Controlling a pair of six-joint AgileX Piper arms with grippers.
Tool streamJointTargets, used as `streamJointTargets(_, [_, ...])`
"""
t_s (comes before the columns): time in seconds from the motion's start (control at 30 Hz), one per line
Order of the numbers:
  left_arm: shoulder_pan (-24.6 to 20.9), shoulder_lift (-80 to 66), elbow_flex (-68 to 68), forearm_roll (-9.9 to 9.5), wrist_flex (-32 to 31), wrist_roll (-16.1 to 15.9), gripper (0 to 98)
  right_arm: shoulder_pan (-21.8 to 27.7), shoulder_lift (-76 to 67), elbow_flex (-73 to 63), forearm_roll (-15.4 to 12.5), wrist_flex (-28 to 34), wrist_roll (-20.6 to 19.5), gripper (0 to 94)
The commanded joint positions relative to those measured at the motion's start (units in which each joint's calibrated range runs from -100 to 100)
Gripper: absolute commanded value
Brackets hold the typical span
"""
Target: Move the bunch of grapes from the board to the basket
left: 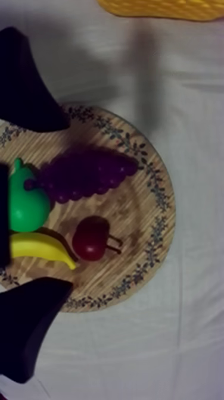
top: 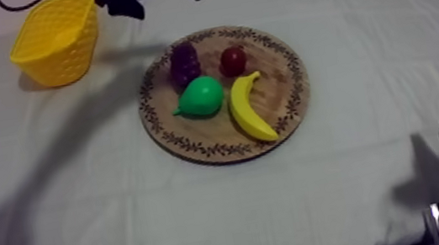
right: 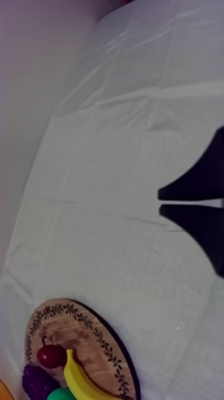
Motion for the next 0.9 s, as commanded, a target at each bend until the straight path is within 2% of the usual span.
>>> streamJointTargets(0.0, [-0.02,0.24,0.38,-0.04,-0.20,0.06,94.8,0.00,0.02,-0.01,-0.01,0.01,0.02,0.3])
streamJointTargets(0.4, [0.46,5.67,4.65,0.80,-4.36,0.28,95.3,0.00,0.02,-0.01,-0.01,0.01,0.02,0.3])
streamJointTargets(0.87, [0.55,14.43,1.18,0.93,-6.75,0.91,92.6,0.00,0.02,-0.01,-0.01,0.01,0.02,0.3])
